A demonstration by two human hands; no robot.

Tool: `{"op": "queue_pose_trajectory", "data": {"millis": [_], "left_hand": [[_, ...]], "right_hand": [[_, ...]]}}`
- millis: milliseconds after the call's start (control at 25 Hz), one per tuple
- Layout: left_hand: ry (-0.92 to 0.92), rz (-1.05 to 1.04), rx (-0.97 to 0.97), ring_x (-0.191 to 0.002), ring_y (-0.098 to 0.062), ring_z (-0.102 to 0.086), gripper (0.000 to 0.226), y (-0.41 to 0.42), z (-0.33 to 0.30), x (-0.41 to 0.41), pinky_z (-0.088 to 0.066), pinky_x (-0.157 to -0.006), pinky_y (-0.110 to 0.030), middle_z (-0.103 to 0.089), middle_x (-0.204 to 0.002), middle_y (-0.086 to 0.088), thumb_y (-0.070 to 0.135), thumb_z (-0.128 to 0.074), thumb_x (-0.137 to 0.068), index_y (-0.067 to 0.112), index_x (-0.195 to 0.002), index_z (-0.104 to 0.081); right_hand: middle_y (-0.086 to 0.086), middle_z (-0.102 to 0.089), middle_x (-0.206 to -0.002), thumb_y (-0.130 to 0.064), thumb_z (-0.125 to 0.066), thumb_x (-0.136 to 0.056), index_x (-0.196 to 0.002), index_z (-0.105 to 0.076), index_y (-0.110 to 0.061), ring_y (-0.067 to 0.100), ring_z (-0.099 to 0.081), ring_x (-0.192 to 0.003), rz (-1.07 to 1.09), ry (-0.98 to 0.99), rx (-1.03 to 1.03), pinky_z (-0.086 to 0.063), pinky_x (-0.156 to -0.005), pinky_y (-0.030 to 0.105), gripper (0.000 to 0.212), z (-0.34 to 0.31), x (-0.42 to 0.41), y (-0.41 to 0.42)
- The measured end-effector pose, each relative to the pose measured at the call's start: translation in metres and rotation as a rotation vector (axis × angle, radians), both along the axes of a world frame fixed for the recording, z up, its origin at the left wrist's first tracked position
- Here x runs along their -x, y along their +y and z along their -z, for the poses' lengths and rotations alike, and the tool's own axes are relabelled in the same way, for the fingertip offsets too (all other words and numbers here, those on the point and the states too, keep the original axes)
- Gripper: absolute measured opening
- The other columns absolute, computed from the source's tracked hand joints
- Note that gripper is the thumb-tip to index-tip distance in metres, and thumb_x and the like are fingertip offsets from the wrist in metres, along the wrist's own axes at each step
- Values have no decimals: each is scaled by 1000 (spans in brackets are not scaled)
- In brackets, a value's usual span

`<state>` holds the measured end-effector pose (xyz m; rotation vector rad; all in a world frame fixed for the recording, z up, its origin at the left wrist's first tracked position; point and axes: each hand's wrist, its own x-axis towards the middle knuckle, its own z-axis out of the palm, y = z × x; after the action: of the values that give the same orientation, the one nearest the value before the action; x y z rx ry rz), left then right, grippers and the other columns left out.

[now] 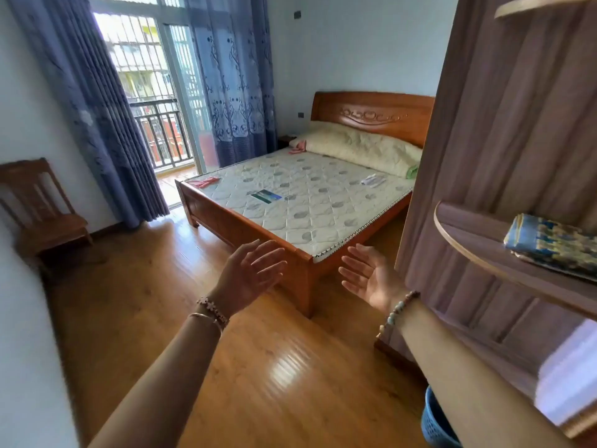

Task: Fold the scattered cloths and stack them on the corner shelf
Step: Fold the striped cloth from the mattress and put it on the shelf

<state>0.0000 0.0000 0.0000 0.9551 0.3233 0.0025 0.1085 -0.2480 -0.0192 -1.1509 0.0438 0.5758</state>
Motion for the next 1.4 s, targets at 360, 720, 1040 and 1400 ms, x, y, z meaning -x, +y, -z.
{"op": "queue_pose_trajectory", "data": {"millis": [360, 720, 1040, 1400], "left_hand": [[89, -6, -18, -111, -28, -64, 39, 47, 67, -90, -40, -108, -43, -64, -130, -6, 37, -56, -88, 20, -122, -64], [116, 60, 17, -111, -28, -62, 42, 135, 82, -254, -43, -102, -41, -65, -126, -7, 38, -55, -88, 17, -124, -63], [165, 164, 67, -105, -28, -64, 33, 156, 103, -401, -48, -98, -41, -67, -122, -7, 35, -58, -87, 18, -113, -70], [112, 292, 59, -114, -27, -62, 44, 148, 111, -588, -37, -109, -43, -61, -134, -7, 38, -52, -91, 18, -129, -60]], "right_hand": [[2, -66, -112, -40, -65, -84, -108, -67, -23, 23, -63, -106, -8, 93, 87, -50, -91, 41, 30, 63, -83, 38], [5, -66, -119, -39, -65, -84, -114, -67, -20, 24, -63, -109, 28, 124, 103, -51, -90, 41, 35, 66, -243, 135], [1, -68, -104, -36, -65, -84, -107, -67, -20, 21, -65, -99, 151, 193, 38, -49, -94, 41, 28, 77, -365, 152], [1, -67, -102, -34, -64, -85, -101, -69, -21, 22, -62, -102, 221, 177, -18, -47, -99, 43, 21, 79, -547, 134]]}}
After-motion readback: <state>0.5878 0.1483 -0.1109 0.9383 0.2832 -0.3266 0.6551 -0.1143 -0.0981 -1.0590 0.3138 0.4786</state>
